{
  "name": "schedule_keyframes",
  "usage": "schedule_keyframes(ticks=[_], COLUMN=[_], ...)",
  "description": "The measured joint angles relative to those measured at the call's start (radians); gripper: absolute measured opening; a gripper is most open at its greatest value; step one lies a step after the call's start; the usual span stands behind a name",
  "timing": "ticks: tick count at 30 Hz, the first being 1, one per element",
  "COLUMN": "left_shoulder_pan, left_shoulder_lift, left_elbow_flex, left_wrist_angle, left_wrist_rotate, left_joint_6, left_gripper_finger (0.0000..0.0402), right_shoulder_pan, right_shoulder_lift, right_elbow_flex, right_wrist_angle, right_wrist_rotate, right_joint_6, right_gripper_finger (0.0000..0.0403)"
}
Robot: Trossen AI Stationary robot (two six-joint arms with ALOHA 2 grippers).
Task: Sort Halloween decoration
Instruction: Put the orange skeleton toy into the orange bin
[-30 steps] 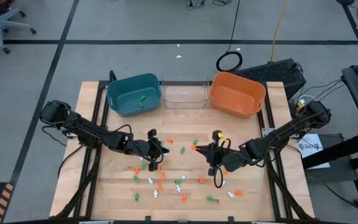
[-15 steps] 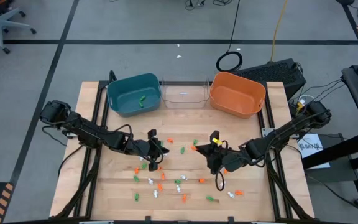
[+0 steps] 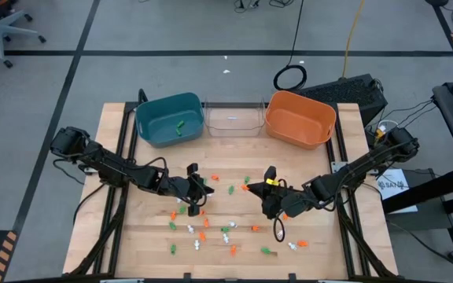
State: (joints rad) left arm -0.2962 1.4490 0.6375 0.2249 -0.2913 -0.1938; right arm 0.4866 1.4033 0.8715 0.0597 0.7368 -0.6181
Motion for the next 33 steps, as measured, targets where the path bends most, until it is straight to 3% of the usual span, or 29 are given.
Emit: schedule_keyframes(ticks=[18,33], left_shoulder_pan=[0.000,0.000], left_shoulder_lift=[0.000,0.000], left_elbow_flex=[0.000,0.000], left_wrist_angle=[0.000,0.000], left_wrist_rotate=[0.000,0.000], left_joint_6=[0.000,-0.003], left_gripper_finger=[0.0011,0.0011], right_shoulder_pan=[0.000,0.000], right_shoulder_lift=[0.000,0.000], right_elbow_flex=[0.000,0.000], right_wrist_angle=[0.000,-0.005], right_wrist_rotate=[-0.001,-0.005], right_joint_6=[0.118,0.454], right_gripper_finger=[0.0000,0.0000])
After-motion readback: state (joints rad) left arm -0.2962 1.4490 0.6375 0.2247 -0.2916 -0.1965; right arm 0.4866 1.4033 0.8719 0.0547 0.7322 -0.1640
